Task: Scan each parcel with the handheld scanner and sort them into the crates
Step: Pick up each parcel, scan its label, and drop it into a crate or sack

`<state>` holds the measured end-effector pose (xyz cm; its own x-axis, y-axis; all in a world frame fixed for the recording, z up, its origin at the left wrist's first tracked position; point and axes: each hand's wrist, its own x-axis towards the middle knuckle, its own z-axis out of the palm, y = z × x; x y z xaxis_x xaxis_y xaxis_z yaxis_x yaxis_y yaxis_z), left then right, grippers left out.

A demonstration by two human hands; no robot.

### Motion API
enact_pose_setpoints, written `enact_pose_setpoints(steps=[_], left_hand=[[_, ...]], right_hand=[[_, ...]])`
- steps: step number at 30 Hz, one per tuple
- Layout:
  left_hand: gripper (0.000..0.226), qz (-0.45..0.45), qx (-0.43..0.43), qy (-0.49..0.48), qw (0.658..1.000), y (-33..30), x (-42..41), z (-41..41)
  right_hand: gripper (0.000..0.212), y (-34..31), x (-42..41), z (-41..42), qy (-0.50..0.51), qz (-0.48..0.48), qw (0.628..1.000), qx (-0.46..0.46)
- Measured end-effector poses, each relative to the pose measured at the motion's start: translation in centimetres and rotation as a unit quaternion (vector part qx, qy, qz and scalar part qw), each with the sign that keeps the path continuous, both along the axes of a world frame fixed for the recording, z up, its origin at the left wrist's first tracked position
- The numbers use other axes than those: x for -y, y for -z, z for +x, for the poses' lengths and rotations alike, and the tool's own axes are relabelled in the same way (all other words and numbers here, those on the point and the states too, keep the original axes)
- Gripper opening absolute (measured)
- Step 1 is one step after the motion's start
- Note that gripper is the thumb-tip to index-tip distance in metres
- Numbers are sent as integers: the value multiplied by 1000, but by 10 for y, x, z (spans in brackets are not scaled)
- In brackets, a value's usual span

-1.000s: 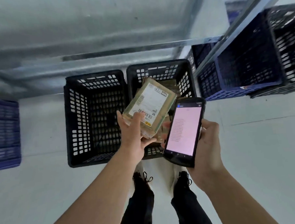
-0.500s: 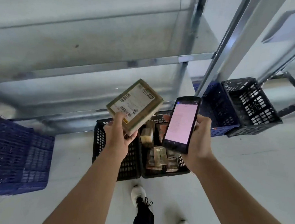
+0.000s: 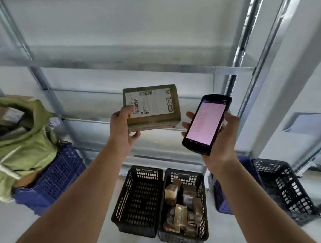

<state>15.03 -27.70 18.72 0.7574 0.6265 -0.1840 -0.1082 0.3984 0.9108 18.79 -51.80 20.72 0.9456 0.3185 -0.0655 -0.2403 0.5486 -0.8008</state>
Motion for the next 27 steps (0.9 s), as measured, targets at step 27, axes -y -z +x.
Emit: enact_pose_setpoints(steps=[27], left_hand=[[85,131,289,62,946,-164,-78,-46]], right_hand=[[65,-124,-116,-98,-54,119,989,75]])
